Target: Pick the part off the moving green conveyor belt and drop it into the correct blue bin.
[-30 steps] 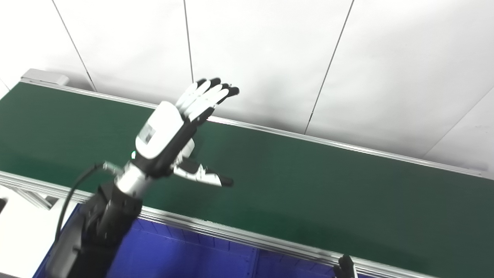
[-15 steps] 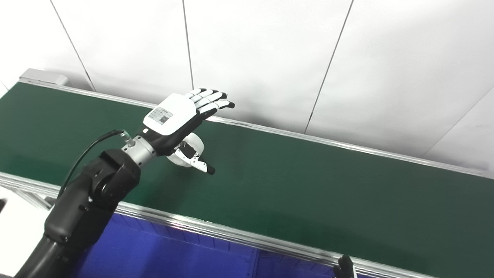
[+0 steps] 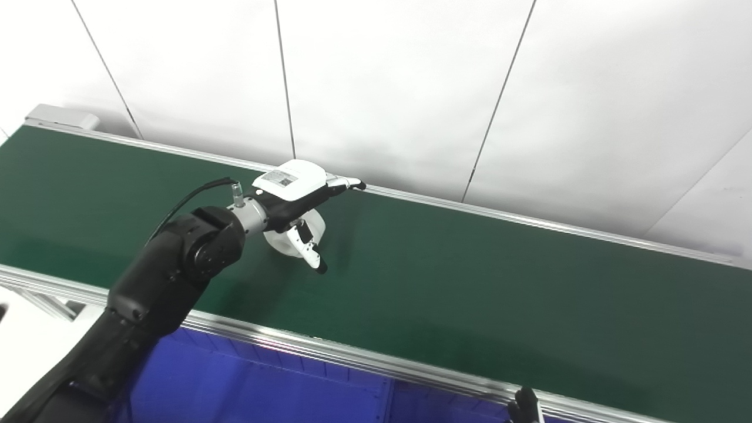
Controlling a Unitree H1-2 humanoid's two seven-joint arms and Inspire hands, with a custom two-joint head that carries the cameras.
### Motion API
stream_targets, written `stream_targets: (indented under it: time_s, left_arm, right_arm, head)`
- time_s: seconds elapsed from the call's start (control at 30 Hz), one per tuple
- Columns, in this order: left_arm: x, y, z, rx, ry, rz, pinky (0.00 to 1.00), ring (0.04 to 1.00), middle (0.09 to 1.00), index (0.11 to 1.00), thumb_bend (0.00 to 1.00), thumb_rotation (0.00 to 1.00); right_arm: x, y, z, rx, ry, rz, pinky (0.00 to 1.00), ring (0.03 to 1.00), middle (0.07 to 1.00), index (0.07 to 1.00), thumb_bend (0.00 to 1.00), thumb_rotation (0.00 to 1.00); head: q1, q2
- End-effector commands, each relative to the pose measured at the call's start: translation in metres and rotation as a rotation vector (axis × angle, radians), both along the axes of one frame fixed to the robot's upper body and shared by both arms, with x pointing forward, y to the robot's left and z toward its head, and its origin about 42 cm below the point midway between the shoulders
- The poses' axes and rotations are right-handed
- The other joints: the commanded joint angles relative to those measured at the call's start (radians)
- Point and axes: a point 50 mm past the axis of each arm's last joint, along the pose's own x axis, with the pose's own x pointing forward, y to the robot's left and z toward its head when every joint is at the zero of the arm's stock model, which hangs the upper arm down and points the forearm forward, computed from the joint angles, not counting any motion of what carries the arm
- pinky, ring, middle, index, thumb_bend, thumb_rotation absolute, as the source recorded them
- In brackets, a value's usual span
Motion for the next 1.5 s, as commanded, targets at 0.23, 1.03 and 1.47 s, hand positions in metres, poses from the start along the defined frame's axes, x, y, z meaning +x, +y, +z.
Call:
stream_targets:
  time_s: [0.23, 1.03, 1.47]
  left_arm:
    - [0.033, 0.006, 0.027, 0.221, -0.057, 0.034, 0.83, 0.88, 0.903, 0.89, 1.0, 0.13]
    - [0.027, 0.004, 0.007, 0.014, 0.062, 0.027, 0.23, 0.296, 0.402, 0.5, 0.52, 0.0]
    - [0.017, 0.002, 0.003, -0.099, 0.059, -0.021, 0.21, 0.269, 0.457, 0.485, 0.52, 0.0]
  right_arm:
    - [0.001, 0.004, 0.009, 0.015, -0.057, 0.006, 1.0, 1.0, 1.0, 1.0, 0.91, 1.0]
    - [0.0, 0.007, 0.013, 0.006, -0.058, 0.009, 1.0, 1.0, 1.0, 1.0, 0.91, 1.0]
    - [0.0, 0.009, 0.015, 0.011, -0.06, 0.01, 1.0, 1.0, 1.0, 1.0, 0.88, 1.0]
  head:
    - [-0.004, 0.004]
    - [-0.015, 0.023]
    - [-0.02, 0.027]
